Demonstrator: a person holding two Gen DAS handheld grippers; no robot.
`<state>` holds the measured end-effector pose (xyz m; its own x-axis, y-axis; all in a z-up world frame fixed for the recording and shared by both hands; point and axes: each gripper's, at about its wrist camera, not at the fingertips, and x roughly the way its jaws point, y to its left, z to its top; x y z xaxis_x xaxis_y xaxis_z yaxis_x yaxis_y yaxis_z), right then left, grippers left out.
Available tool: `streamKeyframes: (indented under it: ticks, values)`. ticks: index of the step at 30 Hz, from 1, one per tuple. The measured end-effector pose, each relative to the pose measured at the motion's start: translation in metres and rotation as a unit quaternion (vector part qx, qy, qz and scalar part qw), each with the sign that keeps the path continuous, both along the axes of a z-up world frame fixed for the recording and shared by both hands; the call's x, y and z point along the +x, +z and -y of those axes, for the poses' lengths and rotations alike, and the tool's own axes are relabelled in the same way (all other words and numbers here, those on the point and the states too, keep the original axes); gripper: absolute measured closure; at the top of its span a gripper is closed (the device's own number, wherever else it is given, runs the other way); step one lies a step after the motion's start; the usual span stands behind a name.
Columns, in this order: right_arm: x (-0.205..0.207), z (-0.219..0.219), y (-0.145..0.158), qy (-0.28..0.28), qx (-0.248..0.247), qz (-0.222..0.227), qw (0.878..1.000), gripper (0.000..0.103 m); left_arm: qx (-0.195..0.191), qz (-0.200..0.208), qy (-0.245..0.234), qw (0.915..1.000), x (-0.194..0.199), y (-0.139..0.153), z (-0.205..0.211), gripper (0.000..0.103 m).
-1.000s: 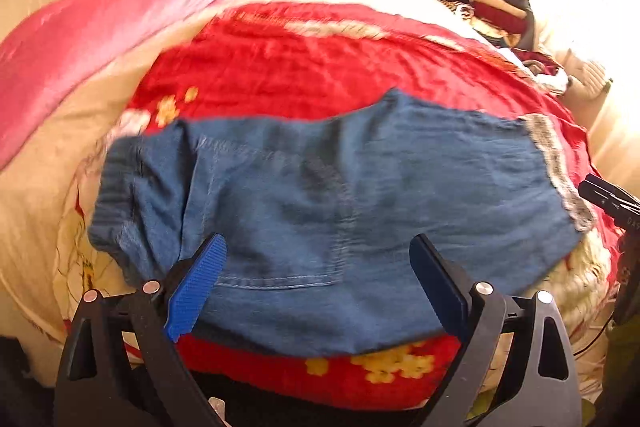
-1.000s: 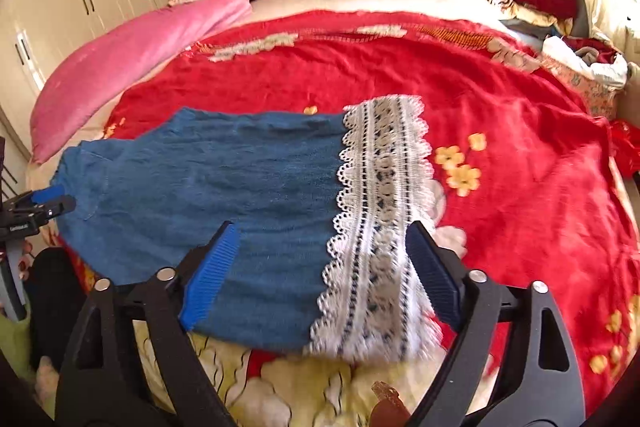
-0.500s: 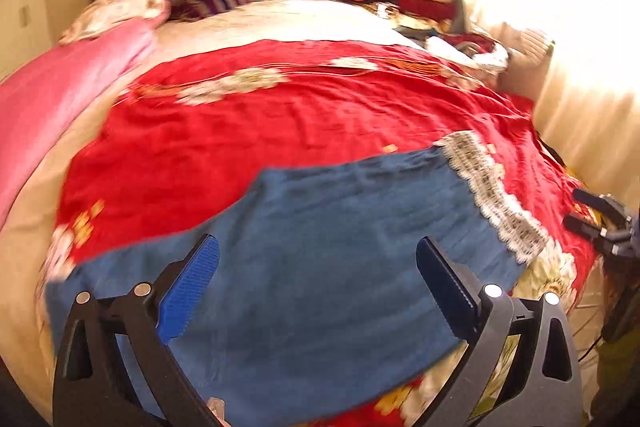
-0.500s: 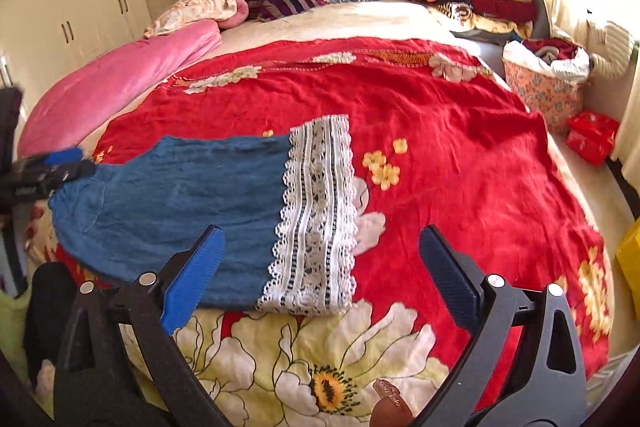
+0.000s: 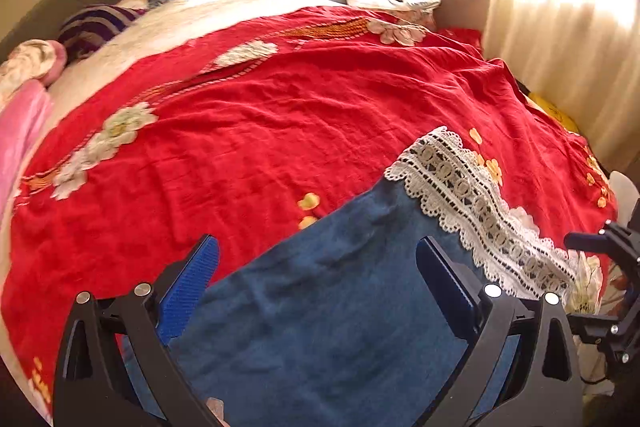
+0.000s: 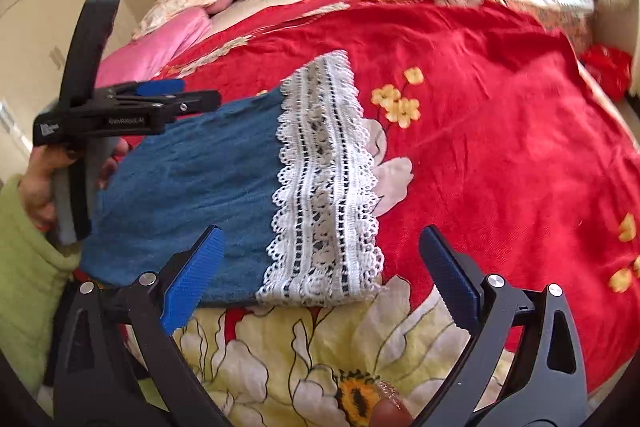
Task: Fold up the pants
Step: 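Grasp the lace hem with the right gripper while the left gripper grasps the leg edge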
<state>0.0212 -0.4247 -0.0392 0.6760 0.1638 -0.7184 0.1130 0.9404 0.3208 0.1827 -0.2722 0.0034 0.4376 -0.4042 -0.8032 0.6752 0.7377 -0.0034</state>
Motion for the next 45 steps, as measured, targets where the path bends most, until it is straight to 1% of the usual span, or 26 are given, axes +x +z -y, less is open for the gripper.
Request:
streamKeyframes:
  ticks: [3, 6, 7, 8, 9, 11, 13, 14, 15, 16, 17, 18, 19, 20, 21, 22, 23, 25, 28, 31, 33, 37, 39, 42, 44, 45]
  values:
    - [0.007, 0.003, -0.011, -0.004, 0.033, -0.013, 0.999, 0.011, 0.0, -0.02, -0.015, 0.9997, 0.012, -0.012, 0.012, 0.005]
    - [0.009, 0.003, -0.02, -0.006, 0.042, -0.016, 0.999, 0.011, 0.003, -0.02, -0.022, 0.9996, 0.018, -0.021, 0.021, 0.008]
    - [0.009, 0.003, -0.022, -0.01, 0.047, -0.013, 0.999, 0.011, 0.0, -0.027, -0.022, 0.9994, 0.021, -0.024, 0.022, 0.016]
    - [0.009, 0.003, -0.023, -0.009, 0.048, -0.012, 0.999, 0.011, -0.007, -0.046, -0.026, 0.9986, 0.026, -0.029, 0.022, 0.028]
    - [0.01, 0.003, -0.024, -0.009, 0.047, -0.011, 0.999, 0.011, -0.012, -0.056, -0.026, 0.998, 0.029, -0.033, 0.023, 0.03]
    - [0.011, 0.001, -0.024, -0.005, 0.046, -0.008, 0.999, 0.019, -0.023, -0.069, -0.033, 0.9968, 0.03, -0.039, 0.025, 0.035]
    - [0.014, -0.002, -0.024, 0.006, 0.053, -0.004, 0.999, 0.038, -0.032, -0.073, -0.04, 0.996, 0.027, -0.042, 0.028, 0.035]
    - [0.016, -0.003, -0.026, 0.018, 0.065, 0.002, 0.998, 0.04, -0.034, -0.074, -0.042, 0.9958, 0.025, -0.043, 0.03, 0.035]
    - [0.017, -0.003, -0.026, 0.02, 0.065, 0.002, 0.998, 0.043, -0.038, -0.078, -0.046, 0.9952, 0.024, -0.045, 0.031, 0.036]
    - [0.019, -0.004, -0.027, 0.02, 0.061, 0.002, 0.998, 0.047, -0.037, -0.076, -0.051, 0.9951, 0.02, -0.047, 0.034, 0.042]
    - [0.02, -0.004, -0.028, 0.022, 0.061, 0.006, 0.998, 0.052, -0.031, -0.074, -0.053, 0.9953, 0.018, -0.05, 0.037, 0.051]
    - [0.02, -0.005, -0.028, 0.025, 0.064, 0.008, 0.998, 0.066, -0.025, -0.07, -0.054, 0.9957, 0.016, -0.051, 0.039, 0.058]
    - [0.021, -0.005, -0.027, 0.031, 0.072, 0.01, 0.997, 0.078, -0.016, -0.06, -0.056, 0.9965, 0.011, -0.052, 0.043, 0.069]
    - [0.022, -0.006, -0.027, 0.035, 0.075, 0.011, 0.996, 0.08, -0.007, -0.052, -0.054, 0.9972, 0.008, -0.052, 0.045, 0.078]
    - [0.023, -0.007, -0.026, 0.039, 0.077, 0.012, 0.996, 0.082, -0.001, -0.047, -0.051, 0.9976, 0.006, -0.051, 0.047, 0.082]
    - [0.022, -0.009, -0.023, 0.043, 0.075, 0.017, 0.996, 0.085, -0.002, -0.046, -0.046, 0.9979, 0.003, -0.049, 0.048, 0.089]
    - [0.021, -0.011, -0.02, 0.046, 0.075, 0.023, 0.996, 0.086, -0.002, -0.044, -0.043, 0.9981, 0.003, -0.047, 0.047, 0.091]
    - [0.02, -0.015, -0.013, 0.053, 0.072, 0.034, 0.995, 0.088, -0.013, -0.041, -0.043, 0.9982, 0.002, -0.043, 0.044, 0.093]
    - [0.017, -0.025, 0.006, 0.069, 0.062, 0.06, 0.994, 0.088, -0.051, -0.048, -0.038, 0.9968, 0.003, -0.033, 0.03, 0.096]
    - [0.016, -0.042, 0.029, 0.093, 0.046, 0.087, 0.991, 0.088, -0.108, -0.055, -0.026, 0.9922, 0.002, -0.015, 0.008, 0.096]
    - [0.016, -0.055, 0.04, 0.11, 0.034, 0.1, 0.988, 0.088, -0.148, -0.058, -0.013, 0.9872, 0.0, -0.003, -0.014, 0.096]
    - [0.015, -0.089, 0.058, 0.159, 0.016, 0.12, 0.98, 0.088, -0.19, -0.058, 0.022, 0.9798, -0.003, 0.009, -0.058, 0.096]
    - [0.018, -0.112, 0.063, 0.188, 0.012, 0.122, 0.975, 0.088, -0.193, -0.057, 0.049, 0.9784, -0.006, 0.006, -0.082, 0.096]
    - [0.024, -0.146, 0.057, 0.229, -0.003, 0.111, 0.967, 0.088, -0.186, -0.057, 0.087, 0.977, -0.014, -0.005, -0.115, 0.095]
    - [0.027, -0.172, 0.048, 0.253, -0.017, 0.096, 0.963, 0.088, -0.18, -0.07, 0.129, 0.9726, -0.013, -0.013, -0.141, 0.092]
    - [0.029, -0.18, 0.043, 0.261, -0.02, 0.088, 0.961, 0.088, -0.182, -0.078, 0.151, 0.9684, -0.014, -0.016, -0.154, 0.089]
